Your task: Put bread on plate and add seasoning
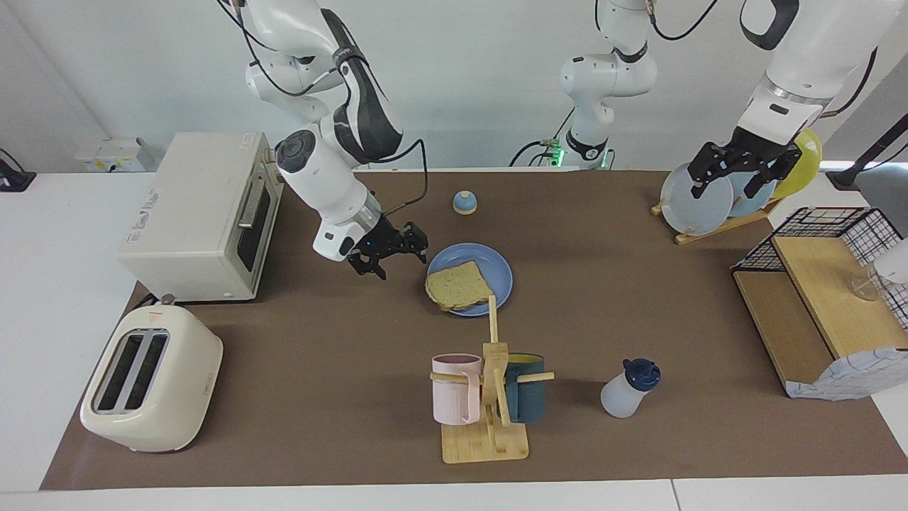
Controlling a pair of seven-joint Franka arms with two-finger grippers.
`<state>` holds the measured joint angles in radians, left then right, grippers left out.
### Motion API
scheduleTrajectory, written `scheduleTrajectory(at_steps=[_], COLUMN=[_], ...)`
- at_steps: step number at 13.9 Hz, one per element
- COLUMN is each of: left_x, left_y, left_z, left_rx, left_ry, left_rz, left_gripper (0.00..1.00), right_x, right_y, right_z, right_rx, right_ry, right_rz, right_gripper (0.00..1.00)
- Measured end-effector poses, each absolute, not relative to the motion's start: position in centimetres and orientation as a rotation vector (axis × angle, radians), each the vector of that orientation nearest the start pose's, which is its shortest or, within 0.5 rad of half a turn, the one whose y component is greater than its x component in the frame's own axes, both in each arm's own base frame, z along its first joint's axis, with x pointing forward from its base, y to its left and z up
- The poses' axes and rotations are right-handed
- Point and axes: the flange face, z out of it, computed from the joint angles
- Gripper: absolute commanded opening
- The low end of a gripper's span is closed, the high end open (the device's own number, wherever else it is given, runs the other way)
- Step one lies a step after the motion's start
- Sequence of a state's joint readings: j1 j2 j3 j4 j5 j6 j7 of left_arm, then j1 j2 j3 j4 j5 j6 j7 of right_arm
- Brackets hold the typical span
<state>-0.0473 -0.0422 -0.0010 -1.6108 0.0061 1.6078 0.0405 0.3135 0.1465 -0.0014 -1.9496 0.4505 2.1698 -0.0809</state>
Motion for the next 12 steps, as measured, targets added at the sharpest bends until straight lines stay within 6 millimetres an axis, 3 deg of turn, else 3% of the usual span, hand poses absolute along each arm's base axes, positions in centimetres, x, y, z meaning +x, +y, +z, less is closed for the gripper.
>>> scheduleTrajectory(at_steps=[4,8,10,12], left_x=[54.4,54.4,54.4,54.4], left_y=[-3.0,-2.6,-2.6,-2.6], left_z=[63.2,63.2,63.3,63.3], left_rx=[-3.131,-3.132,-3.132,-3.132], left_ry=[0.15,0.141,0.14,0.139], left_rz=[-0.061,-0.061,-0.064,-0.066], left_gripper=[1.0,1.0,1.0,1.0], right_x=[58.3,56.2,54.9,54.6], right_y=[11.5,8.3,5.5,3.3], right_z=[48.4,56.8,59.2,60.3], right_rx=[-2.887,-3.035,-3.09,-3.139], right_ry=[-0.222,-0.303,-0.263,-0.219], right_rz=[-0.026,0.065,0.12,0.137], right_gripper=[1.0,1.0,1.0,1.0])
